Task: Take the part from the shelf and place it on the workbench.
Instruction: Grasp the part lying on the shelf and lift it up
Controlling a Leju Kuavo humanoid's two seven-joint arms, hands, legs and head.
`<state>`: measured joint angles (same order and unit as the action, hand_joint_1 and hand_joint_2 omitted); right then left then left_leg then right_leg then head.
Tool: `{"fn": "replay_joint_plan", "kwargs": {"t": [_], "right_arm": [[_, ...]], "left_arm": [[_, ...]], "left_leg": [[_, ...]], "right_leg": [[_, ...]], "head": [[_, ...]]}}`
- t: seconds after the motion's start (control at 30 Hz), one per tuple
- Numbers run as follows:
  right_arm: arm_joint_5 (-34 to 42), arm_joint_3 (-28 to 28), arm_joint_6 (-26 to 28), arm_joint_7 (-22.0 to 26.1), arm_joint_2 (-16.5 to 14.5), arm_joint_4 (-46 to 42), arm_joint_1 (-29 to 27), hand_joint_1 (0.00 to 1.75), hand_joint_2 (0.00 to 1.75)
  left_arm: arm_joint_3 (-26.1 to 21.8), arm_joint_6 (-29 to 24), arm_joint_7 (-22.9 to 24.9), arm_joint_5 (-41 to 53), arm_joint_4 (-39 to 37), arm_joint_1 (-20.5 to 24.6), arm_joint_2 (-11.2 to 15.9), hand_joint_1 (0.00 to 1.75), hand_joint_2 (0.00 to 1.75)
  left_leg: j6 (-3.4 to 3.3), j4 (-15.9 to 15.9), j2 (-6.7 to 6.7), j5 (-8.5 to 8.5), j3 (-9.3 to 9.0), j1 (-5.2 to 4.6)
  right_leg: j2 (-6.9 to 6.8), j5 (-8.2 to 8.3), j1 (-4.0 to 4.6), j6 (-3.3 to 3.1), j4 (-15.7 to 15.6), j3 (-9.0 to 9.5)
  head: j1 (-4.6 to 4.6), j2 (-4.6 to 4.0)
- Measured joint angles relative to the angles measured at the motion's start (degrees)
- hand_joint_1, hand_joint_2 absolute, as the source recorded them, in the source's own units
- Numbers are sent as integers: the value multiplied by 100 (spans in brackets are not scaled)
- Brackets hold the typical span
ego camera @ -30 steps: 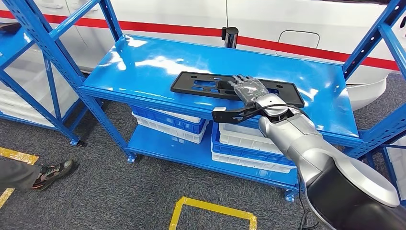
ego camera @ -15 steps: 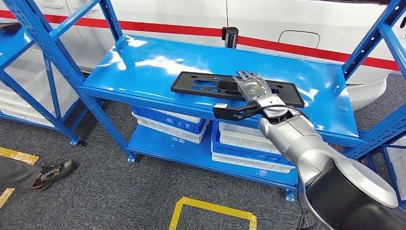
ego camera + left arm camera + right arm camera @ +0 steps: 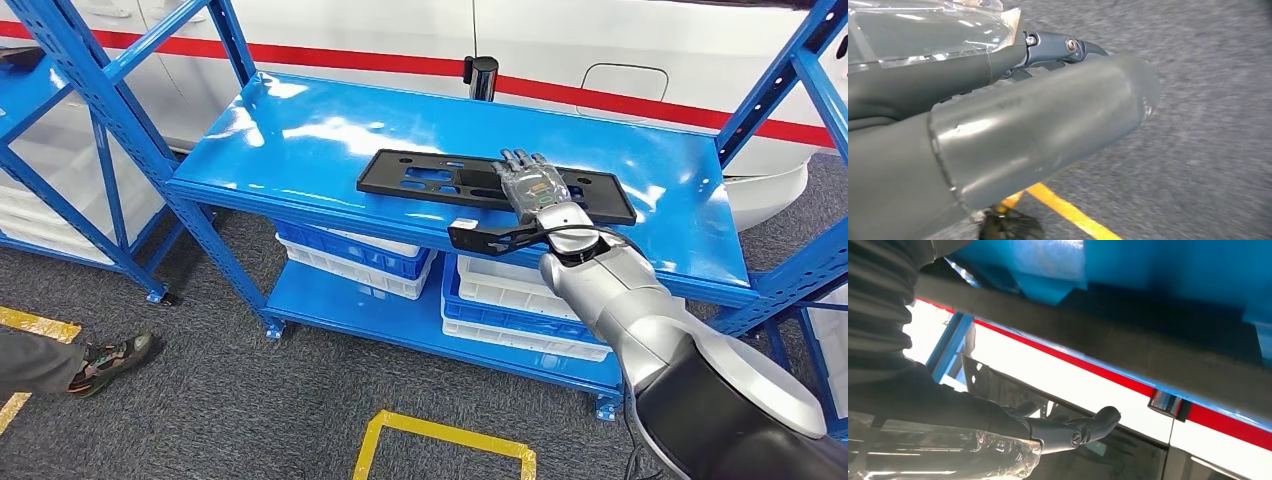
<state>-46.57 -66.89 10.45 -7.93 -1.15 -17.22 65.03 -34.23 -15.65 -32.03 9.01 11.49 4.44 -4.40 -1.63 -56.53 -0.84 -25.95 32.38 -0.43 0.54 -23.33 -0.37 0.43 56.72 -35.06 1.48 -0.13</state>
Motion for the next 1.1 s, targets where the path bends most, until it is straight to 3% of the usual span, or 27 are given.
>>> {"fn": "replay_joint_plan", "kwargs": {"t": [0.03,0.17,0.4,0.53,0.67,1.03,1.1], "right_arm": [[-43,0,62,-44,-1,13,-35,0,175],[-197,-1,302,-180,12,76,-191,165,175],[-257,144,712,-333,100,157,-399,164,175],[-333,272,834,-344,154,175,-408,162,175],[-371,404,907,-272,196,177,-407,159,175],[-488,632,1131,98,216,173,-404,160,175],[-479,710,1178,236,216,168,-386,160,175]], "left_arm": [[0,-20,-119,0,2,7,-9,0,0],[0,-84,-498,7,3,25,-48,0,0],[1,-99,-583,59,7,27,-108,0,0],[2,35,-583,59,93,9,-132,0,175],[2,48,-583,49,132,-3,-139,0,0],[2,-51,-583,5,200,-62,-140,0,0],[2,-140,-583,3,221,-68,-142,0,87]], "left_leg": [[0,0,0,0,0,0],[0,0,0,0,-1,0],[0,0,0,-1,1,-1],[0,0,-1,-1,0,-1],[0,0,-1,-1,-1,0],[0,0,-1,0,0,-1],[0,0,-1,0,0,-1]], "right_leg": [[0,0,0,0,0,0],[1,0,0,0,0,0],[0,0,-1,0,0,0],[-1,0,-1,0,0,1],[-1,0,0,0,0,2],[-2,0,-2,0,0,6],[-1,0,-2,0,0,6]], "head": [[-1,0],[-1,0],[0,0],[1,0],[0,0],[-1,0],[0,0]]}}
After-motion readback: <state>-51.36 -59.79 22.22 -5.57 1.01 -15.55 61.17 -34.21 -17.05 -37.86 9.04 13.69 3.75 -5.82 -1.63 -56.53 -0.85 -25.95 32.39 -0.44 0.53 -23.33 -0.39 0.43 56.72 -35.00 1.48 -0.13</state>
